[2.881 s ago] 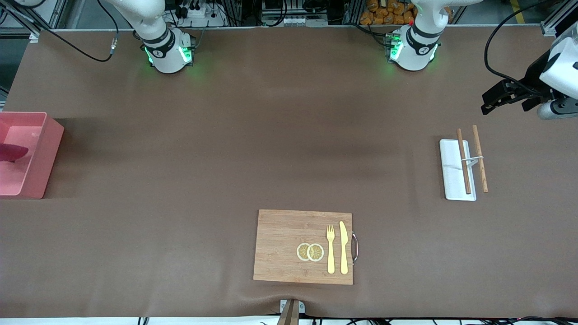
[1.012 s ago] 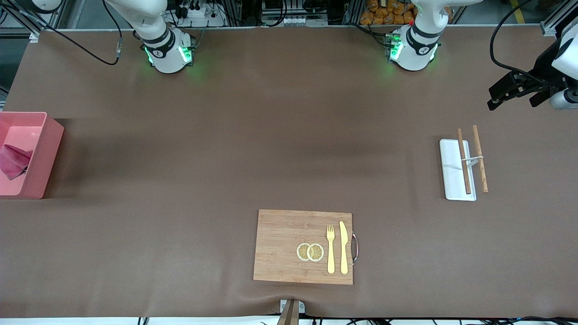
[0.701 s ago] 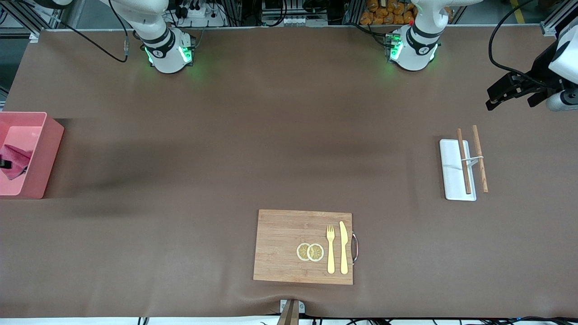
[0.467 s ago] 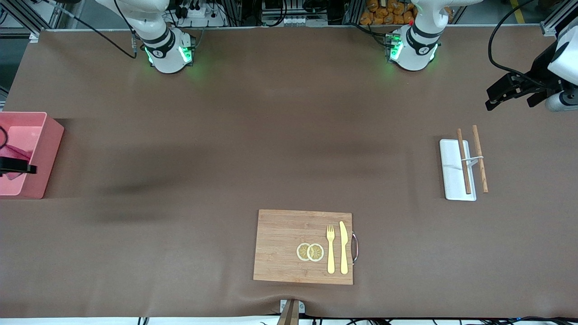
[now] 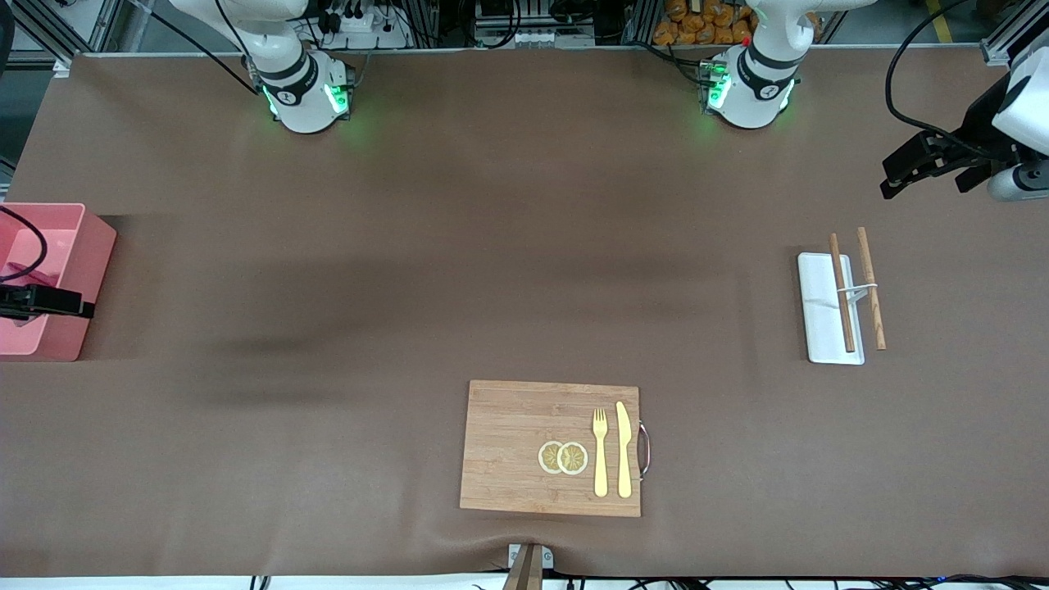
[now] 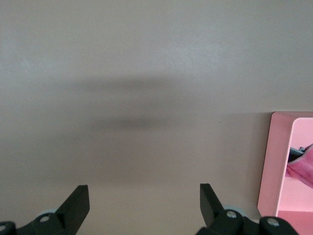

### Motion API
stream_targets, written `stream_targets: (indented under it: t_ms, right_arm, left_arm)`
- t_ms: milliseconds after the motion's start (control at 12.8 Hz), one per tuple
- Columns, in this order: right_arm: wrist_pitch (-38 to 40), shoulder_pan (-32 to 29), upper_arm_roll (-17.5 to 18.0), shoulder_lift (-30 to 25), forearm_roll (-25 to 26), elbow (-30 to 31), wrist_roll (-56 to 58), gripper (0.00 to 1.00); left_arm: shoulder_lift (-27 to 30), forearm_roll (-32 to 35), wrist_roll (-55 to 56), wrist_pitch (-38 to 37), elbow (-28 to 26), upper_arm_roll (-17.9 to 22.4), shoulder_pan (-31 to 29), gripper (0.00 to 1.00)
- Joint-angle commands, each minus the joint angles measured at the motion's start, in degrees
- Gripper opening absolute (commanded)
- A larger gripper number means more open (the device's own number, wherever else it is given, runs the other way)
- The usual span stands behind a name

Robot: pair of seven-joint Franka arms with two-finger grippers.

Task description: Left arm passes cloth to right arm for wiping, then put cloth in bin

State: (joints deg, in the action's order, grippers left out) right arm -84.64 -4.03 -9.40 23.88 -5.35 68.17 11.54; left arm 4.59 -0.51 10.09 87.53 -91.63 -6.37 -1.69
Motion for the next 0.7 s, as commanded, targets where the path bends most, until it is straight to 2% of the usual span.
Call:
stream_targets:
  t_ms: [0,78,234,389,623]
  right_arm:
    - [2.88,2.26,-0.35,-5.93,-0.1,3.02,-3.45,1.0]
    - [4.2,3.05,-0.27,-7.43,0.16,3.89,-4.58,1.0]
    - [4.83,2.54,-0.18,-14.09,0.43,10.28,-6.62,1.0]
    - [5.45,-0.88,3.93,-20.77,2.69,16.53,-6.62,1.0]
    - [5.71,-2.65,6.15,-24.49,4.3,18.4,-6.62,1.0]
  left_arm:
    - [1.83,-0.8,-0.16,-0.08,-1.62,0.22,-0.16,1.0]
    - [1.92,-0.8,-0.16,-0.08,-1.62,0.22,-0.25,1.0]
    - [1.92,-0.89,-0.07,-0.16,-1.62,0.22,-0.25,1.0]
    - [1.83,-0.8,-0.16,-0.08,-1.62,0.22,-0.25,1.0]
    - [1.92,-0.8,-0.16,-0.08,-1.62,0.31,-0.16,1.0]
